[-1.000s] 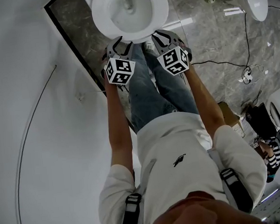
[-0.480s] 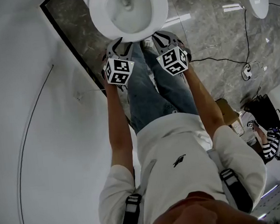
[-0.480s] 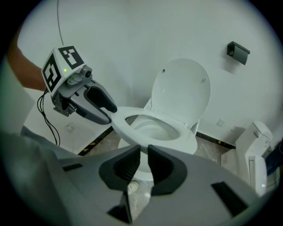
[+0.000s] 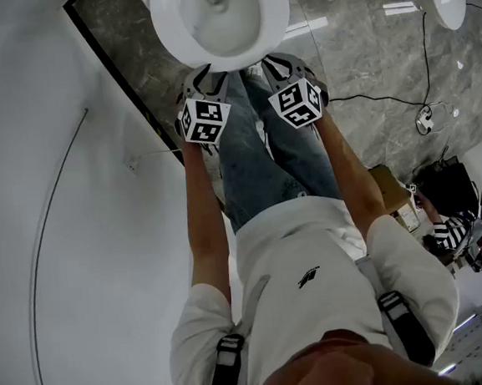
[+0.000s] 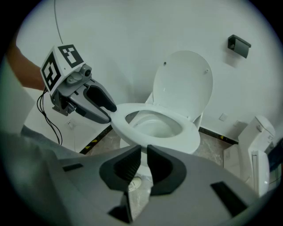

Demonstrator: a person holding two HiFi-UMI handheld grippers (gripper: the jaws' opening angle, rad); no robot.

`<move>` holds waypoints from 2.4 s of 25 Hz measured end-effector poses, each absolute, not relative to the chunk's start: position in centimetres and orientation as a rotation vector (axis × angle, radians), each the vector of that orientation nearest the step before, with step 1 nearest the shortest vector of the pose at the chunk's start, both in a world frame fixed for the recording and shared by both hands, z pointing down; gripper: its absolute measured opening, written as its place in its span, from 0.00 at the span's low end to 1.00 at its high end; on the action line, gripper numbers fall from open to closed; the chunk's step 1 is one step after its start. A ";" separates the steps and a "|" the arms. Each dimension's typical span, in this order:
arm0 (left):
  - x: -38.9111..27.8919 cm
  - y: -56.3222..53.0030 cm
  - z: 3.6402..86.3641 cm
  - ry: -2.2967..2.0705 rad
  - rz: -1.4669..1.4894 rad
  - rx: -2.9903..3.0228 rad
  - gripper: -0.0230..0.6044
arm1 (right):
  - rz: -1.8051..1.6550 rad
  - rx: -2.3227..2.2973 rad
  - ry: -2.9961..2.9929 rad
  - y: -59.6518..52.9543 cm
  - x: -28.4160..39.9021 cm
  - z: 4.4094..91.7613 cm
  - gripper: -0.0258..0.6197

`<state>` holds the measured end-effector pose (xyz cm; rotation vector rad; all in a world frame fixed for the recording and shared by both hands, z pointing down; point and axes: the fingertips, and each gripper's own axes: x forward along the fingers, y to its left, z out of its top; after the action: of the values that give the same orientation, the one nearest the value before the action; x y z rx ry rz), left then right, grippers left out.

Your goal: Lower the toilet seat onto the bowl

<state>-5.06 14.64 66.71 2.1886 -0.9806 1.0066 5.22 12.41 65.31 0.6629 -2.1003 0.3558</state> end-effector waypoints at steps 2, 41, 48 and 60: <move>-5.0 14.9 67.1 -0.980 1.006 2.180 0.33 | 0.361 0.656 -2.098 12.7 5.2 65.7 0.13; -4.8 17.7 75.7 -0.993 0.950 2.045 0.28 | 0.488 0.639 -2.012 15.8 5.7 74.9 0.12; -4.8 17.9 77.1 -1.005 0.935 2.018 0.24 | 0.496 0.620 -1.991 16.3 5.7 76.4 0.12; -4.7 18.0 79.6 -1.021 0.939 1.976 0.21 | 0.518 0.604 -1.957 16.6 5.9 78.8 0.12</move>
<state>-4.70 18.04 79.60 1.9765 -1.0210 0.9386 5.86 16.65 78.80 0.6042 -1.9571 0.5179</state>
